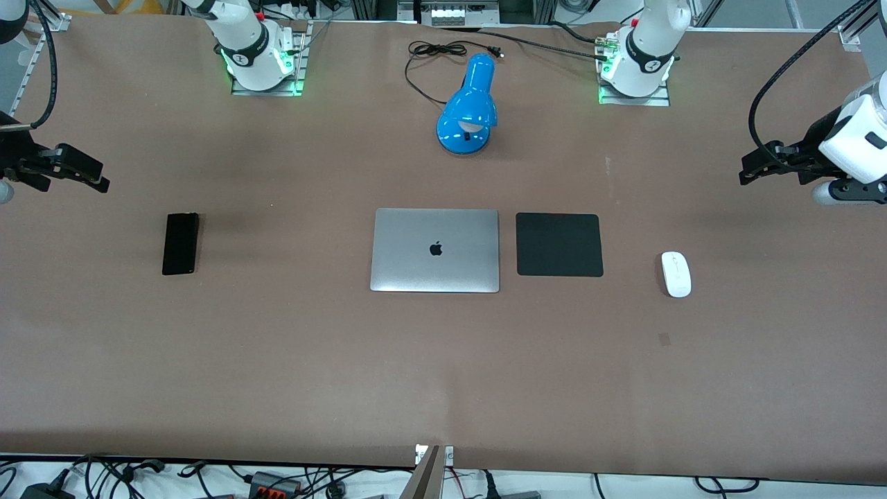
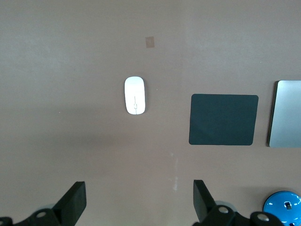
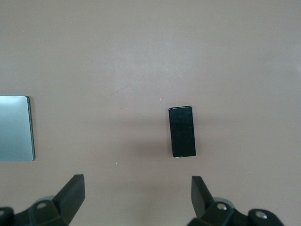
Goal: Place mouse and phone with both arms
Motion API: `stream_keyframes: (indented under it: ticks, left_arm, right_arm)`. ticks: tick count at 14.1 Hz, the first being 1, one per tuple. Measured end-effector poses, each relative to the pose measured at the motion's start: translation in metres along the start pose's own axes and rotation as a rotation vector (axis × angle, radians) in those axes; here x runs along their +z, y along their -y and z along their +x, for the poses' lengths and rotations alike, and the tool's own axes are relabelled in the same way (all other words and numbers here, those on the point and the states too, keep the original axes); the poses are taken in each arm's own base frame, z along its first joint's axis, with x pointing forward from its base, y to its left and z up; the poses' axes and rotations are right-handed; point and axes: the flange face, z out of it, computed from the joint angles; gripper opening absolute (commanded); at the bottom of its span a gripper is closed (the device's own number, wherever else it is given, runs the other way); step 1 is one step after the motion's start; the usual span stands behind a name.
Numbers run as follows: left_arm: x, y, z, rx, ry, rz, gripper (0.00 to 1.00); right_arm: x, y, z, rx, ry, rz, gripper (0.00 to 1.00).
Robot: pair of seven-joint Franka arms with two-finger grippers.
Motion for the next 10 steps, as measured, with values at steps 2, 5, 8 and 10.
stream_keyframes:
  ticks: [2, 5, 8, 10]
  left_arm:
    - [0.0000, 0.0000, 0.0000, 0.000, 0.000, 0.000, 1.00]
    - [0.0000, 0.0000, 0.0000, 0.000, 0.000, 0.000, 1.00]
    - [-0.0002, 0.0001, 0.0008, 0.000, 0.004, 0.000, 1.00]
    - [0.0051, 0.0008, 0.0022, -0.001, 0.031, 0.000, 1.00]
  right_arm:
    - [-0.0007, -0.0001, -0.0003, 0.000, -0.001, 0.000, 1.00]
    - [-0.0025, -0.0002, -0.0011, 0.000, -0.005, 0.000, 1.00]
    - [-0.0019, -0.0002, -0.0012, 0.000, -0.003, 0.000, 1.00]
    - [0.0030, 0.0003, -0.0010, -0.001, 0.008, 0.000, 1.00]
